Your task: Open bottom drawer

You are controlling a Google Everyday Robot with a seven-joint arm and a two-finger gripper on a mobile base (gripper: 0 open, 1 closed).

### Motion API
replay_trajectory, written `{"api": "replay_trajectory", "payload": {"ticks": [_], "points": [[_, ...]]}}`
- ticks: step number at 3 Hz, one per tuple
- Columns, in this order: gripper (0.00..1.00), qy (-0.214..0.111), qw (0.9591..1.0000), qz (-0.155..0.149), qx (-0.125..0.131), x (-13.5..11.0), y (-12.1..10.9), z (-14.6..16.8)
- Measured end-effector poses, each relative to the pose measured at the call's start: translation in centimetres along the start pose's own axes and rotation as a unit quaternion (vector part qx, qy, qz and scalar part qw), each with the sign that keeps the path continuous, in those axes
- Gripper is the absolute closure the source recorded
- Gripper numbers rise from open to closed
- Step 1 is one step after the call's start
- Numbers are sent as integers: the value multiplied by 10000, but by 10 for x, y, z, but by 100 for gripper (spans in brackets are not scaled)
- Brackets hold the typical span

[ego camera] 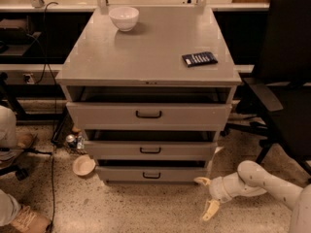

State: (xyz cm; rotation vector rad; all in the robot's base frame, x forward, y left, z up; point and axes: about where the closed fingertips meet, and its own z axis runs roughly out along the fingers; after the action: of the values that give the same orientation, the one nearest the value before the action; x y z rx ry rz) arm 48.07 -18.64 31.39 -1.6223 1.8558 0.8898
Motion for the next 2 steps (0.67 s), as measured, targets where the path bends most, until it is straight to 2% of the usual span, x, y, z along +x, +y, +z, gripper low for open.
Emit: {"api": "replay_trajectory", "payload": {"ticks": [1,2], "points": [[0,-63,10000,-30,-2,1,1,5],[0,133,9971,-616,426,11,-12,20]]}}
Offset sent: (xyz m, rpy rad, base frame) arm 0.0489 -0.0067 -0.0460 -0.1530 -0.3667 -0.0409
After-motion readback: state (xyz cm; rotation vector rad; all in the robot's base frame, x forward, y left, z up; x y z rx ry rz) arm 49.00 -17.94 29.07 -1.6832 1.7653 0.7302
